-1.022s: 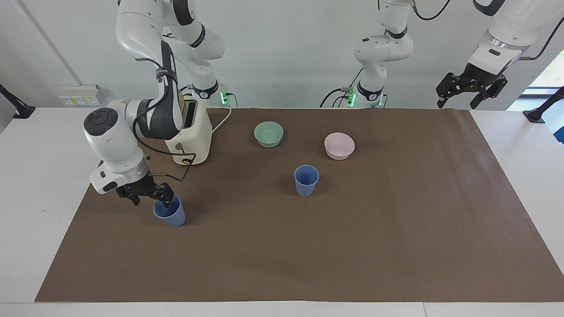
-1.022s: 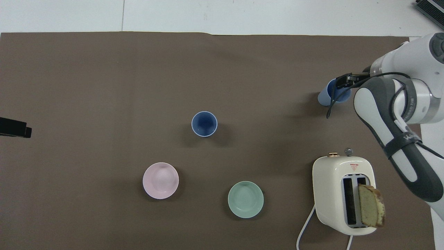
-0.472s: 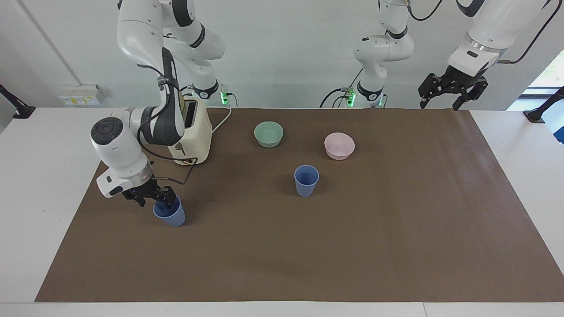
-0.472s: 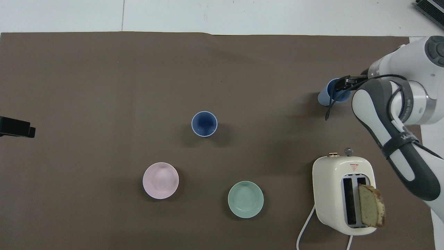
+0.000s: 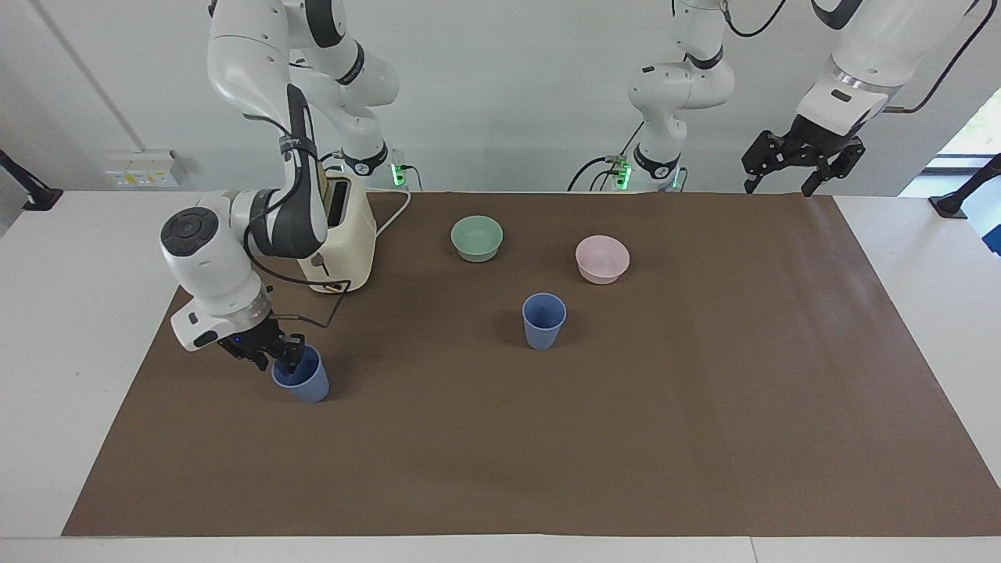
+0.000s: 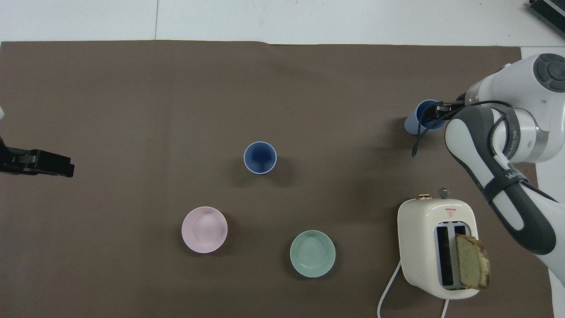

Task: Stack blue cups with both arms
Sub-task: 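Carry the held cup over the center cup and lower it inside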

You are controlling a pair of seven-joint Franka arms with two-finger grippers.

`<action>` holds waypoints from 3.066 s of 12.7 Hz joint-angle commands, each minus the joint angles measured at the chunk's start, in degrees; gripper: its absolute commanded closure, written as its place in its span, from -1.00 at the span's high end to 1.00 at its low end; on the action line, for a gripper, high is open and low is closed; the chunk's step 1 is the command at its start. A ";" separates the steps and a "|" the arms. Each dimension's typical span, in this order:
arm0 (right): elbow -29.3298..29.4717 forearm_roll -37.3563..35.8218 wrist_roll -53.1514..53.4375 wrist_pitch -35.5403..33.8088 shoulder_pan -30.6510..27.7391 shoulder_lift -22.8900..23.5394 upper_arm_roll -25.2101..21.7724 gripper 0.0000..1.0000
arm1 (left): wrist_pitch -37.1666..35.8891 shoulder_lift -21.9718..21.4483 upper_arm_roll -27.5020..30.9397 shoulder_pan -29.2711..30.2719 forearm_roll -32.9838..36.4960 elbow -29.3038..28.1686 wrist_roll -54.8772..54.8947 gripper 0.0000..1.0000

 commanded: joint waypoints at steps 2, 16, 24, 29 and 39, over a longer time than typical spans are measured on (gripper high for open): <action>0.01 1.06 -1.59 1.05 -0.68 -0.61 0.28 -0.96 | -0.28 -0.27 0.38 0.86 -0.60 0.38 -0.53 1.00; 6.15 1.41 7.26 -18.00 15.46 -14.59 2.13 -1.00 | -0.19 -0.18 0.38 0.86 -0.51 0.38 -0.53 1.00; 14.33 2.47 28.18 -14.52 27.87 -6.51 4.94 -1.00 | -0.28 -0.18 0.38 0.95 -0.51 0.38 -0.53 1.00; 15.57 2.21 32.25 -12.05 31.75 -2.64 4.94 -1.00 | -0.20 -0.18 0.38 0.95 -0.51 0.38 -0.53 1.00; 12.32 4.58 29.98 -11.96 32.10 -1.93 5.12 -1.00 | -0.28 -0.18 0.38 0.95 -0.51 0.38 -0.53 1.00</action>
